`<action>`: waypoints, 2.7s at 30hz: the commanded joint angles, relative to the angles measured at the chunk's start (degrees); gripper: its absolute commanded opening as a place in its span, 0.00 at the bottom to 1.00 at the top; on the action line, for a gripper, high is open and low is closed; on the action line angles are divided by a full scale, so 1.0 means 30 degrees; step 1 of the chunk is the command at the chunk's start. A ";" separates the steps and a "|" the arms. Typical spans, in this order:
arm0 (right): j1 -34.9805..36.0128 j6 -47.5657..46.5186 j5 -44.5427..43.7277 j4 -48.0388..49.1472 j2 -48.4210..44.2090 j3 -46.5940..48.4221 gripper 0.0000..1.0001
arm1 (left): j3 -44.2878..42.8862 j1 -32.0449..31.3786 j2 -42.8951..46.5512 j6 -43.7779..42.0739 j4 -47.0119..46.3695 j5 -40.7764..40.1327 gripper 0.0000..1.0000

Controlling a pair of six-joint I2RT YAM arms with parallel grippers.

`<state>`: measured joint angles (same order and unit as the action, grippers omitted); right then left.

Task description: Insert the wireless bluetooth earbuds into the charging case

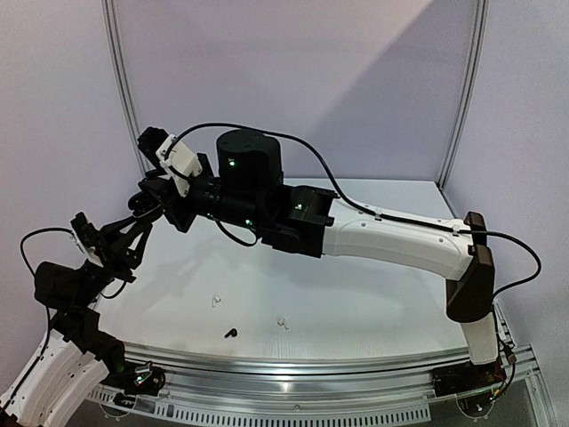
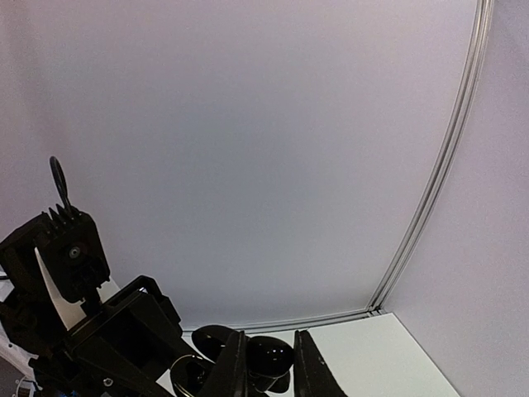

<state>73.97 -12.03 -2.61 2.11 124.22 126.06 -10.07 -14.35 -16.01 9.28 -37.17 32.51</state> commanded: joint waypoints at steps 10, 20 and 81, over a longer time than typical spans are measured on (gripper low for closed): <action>0.0052 -0.0730 -0.0358 -0.1261 -0.0600 -0.0345 0.00 | -0.0072 -0.0185 0.0001 0.0754 -0.0873 0.0551 0.00; 0.0039 -0.0939 -0.0348 -0.1593 -0.0628 -0.0548 0.00 | -0.0127 -0.0180 -0.0054 0.1258 -0.1062 0.0361 0.00; 0.0174 -0.2535 -0.0473 -0.1849 -0.0628 -0.1077 0.20 | -0.0366 -0.0168 -0.0230 0.1434 -0.1761 -0.0247 0.00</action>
<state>74.00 -18.94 -3.09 -0.40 123.37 123.28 -10.09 -14.37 -16.80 13.56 -39.33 32.40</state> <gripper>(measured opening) 0.209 0.236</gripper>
